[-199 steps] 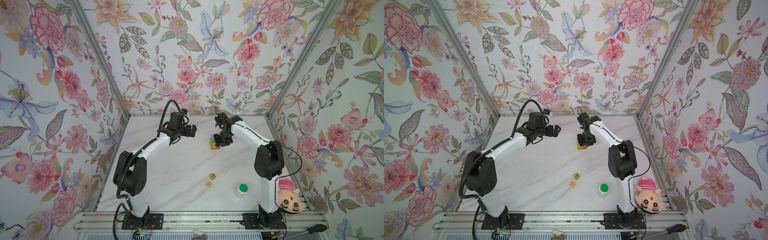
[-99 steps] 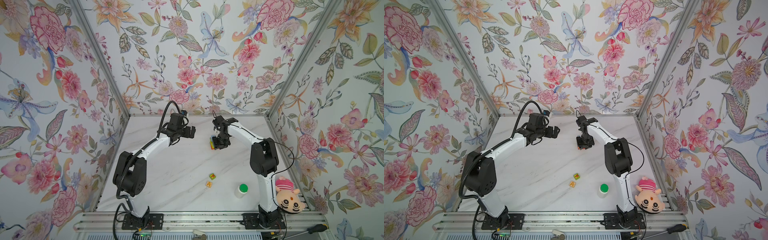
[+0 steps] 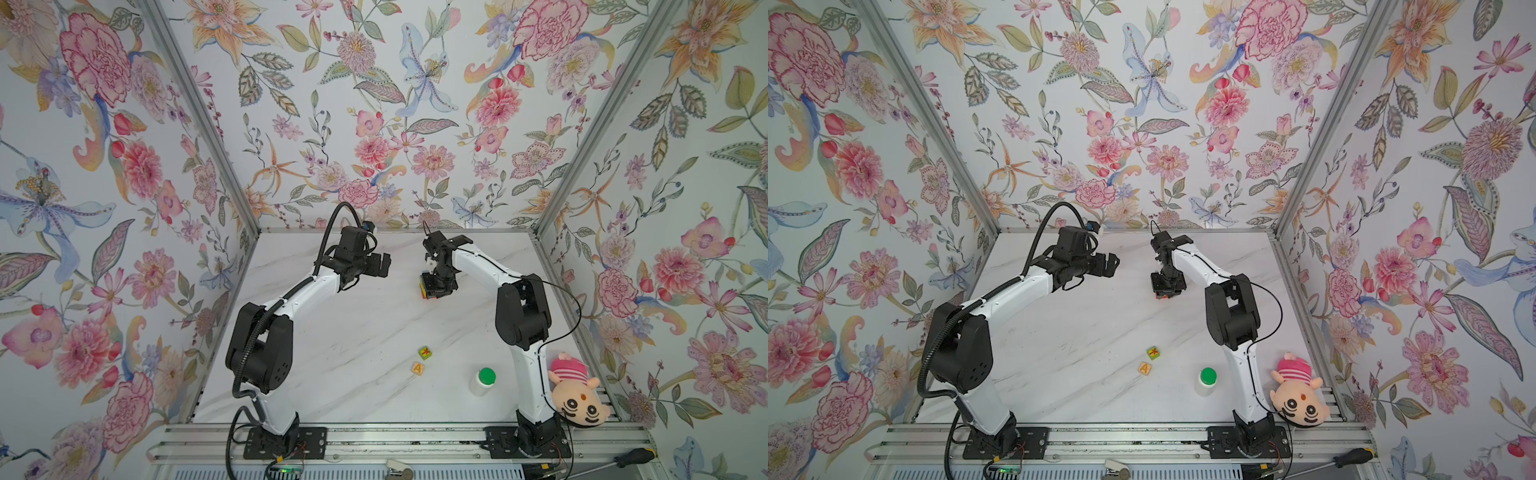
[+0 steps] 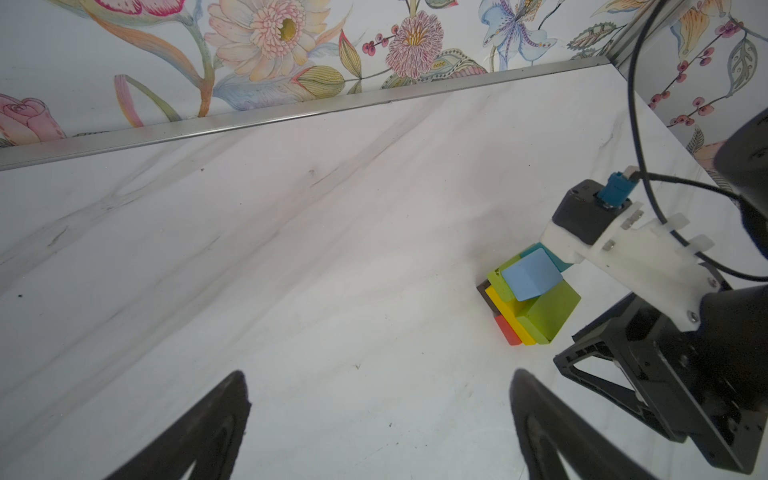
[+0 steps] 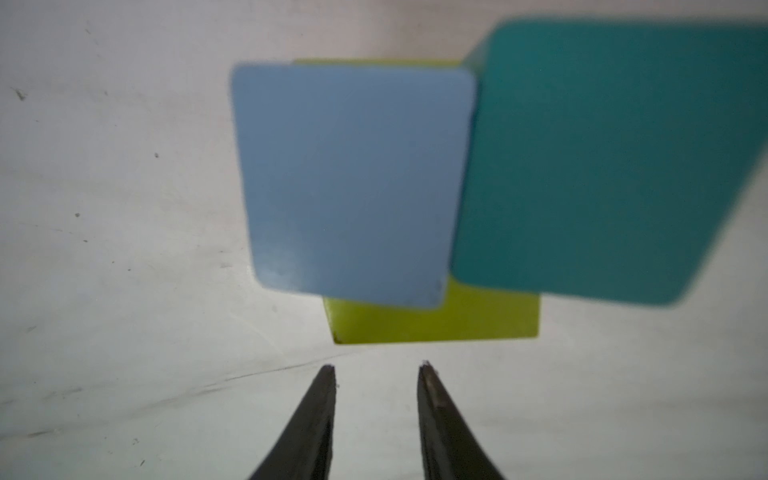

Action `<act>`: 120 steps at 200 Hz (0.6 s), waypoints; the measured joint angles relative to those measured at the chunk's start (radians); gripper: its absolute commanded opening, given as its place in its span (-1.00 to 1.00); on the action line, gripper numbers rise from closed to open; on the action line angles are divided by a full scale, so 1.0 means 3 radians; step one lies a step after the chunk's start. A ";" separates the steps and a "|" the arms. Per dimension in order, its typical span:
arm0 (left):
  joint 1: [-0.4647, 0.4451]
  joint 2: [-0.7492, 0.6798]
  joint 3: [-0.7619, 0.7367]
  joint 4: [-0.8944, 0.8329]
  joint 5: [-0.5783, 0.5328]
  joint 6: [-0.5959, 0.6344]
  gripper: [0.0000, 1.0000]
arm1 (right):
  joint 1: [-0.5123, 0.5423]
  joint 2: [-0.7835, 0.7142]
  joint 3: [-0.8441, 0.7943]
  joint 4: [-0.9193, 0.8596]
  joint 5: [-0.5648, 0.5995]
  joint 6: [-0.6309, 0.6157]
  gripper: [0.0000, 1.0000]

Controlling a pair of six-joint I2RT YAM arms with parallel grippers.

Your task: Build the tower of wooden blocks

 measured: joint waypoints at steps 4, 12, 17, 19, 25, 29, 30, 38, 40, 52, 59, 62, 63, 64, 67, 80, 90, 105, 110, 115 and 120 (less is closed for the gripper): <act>0.0000 0.0000 0.0000 -0.0001 -0.0003 0.0001 0.98 | 0.0000 0.0008 0.0005 -0.0001 -0.0001 0.0000 -0.29; 0.0000 0.0000 0.0000 -0.0001 -0.0010 0.0001 0.98 | 0.0000 0.0019 0.0015 0.0000 -0.0003 0.0000 -0.29; 0.0000 0.0000 0.0000 -0.0001 -0.0011 0.0001 0.98 | 0.0000 0.0022 0.0025 -0.0001 -0.0009 0.0000 -0.28; 0.0000 0.0000 0.0000 0.0000 -0.0011 0.0001 0.98 | -0.0001 0.0022 0.0029 -0.0001 -0.0010 0.0000 -0.28; 0.0000 0.0000 0.0000 -0.0001 -0.0011 0.0001 0.99 | -0.0001 0.0023 0.0041 -0.0001 -0.0013 0.0000 -0.28; 0.0000 0.0000 0.0000 -0.0001 -0.0011 0.0001 0.98 | -0.0001 0.0024 0.0053 -0.0003 -0.0015 0.0000 -0.29; 0.0000 0.0000 0.0000 -0.0001 -0.0011 0.0001 0.99 | 0.0000 0.0024 0.0057 -0.0003 -0.0017 0.0000 -0.28; 0.0000 0.0000 0.0000 -0.0001 -0.0013 0.0001 0.99 | 0.0000 0.0024 0.0081 -0.0003 -0.0025 0.0000 -0.28; 0.0000 0.0000 0.0000 -0.0001 -0.0013 0.0001 0.99 | -0.0001 0.0027 0.0088 -0.0001 -0.0029 0.0000 -0.28; 0.0000 0.0000 0.0000 -0.0001 -0.0014 0.0003 0.98 | 0.0000 0.0029 0.0126 0.0000 -0.0051 0.0000 -0.28; 0.0000 0.0000 0.0000 -0.0003 -0.0015 0.0003 0.98 | -0.0001 0.0033 0.0149 -0.0001 -0.0060 0.0000 -0.27; 0.0000 0.0000 0.0000 -0.0004 -0.0015 0.0004 0.98 | -0.0001 0.0034 0.0159 0.0000 -0.0064 0.0000 -0.27; 0.0000 0.0000 0.0000 -0.0004 -0.0015 0.0005 0.98 | 0.0000 0.0034 0.0161 0.0001 -0.0065 0.0000 -0.27; 0.0000 0.0000 0.0000 -0.0004 -0.0017 0.0005 0.98 | -0.0001 0.0036 0.0165 0.0000 -0.0065 0.0000 -0.27; 0.0000 0.0000 0.0000 -0.0006 -0.0019 0.0009 0.98 | -0.0001 0.0039 0.0172 0.0001 -0.0067 0.0000 -0.27; 0.0000 0.0000 0.0000 -0.0025 -0.0022 0.0014 0.99 | -0.0001 0.0046 0.0200 0.0000 -0.0084 0.0000 -0.27; 0.0000 0.0000 0.0000 -0.0033 -0.0023 0.0025 0.98 | -0.0001 0.0052 0.0211 0.0001 -0.0086 0.0000 -0.27; 0.0001 0.0000 0.0000 -0.0050 -0.0023 0.0037 0.98 | -0.0005 0.0060 0.0214 0.0000 -0.0088 0.0000 -0.27; 0.0001 0.0000 0.0000 -0.0052 -0.0023 0.0038 0.98 | -0.0008 0.0066 0.0216 -0.0001 -0.0088 0.0000 -0.27; 0.0004 0.0000 0.0000 -0.0053 -0.0023 0.0038 0.99 | -0.0008 0.0072 0.0223 -0.0001 -0.0089 0.0000 -0.27; 0.0004 0.0000 0.0000 -0.0056 -0.0023 0.0039 0.98 | -0.0008 0.0080 0.0229 -0.0001 -0.0090 0.0000 -0.26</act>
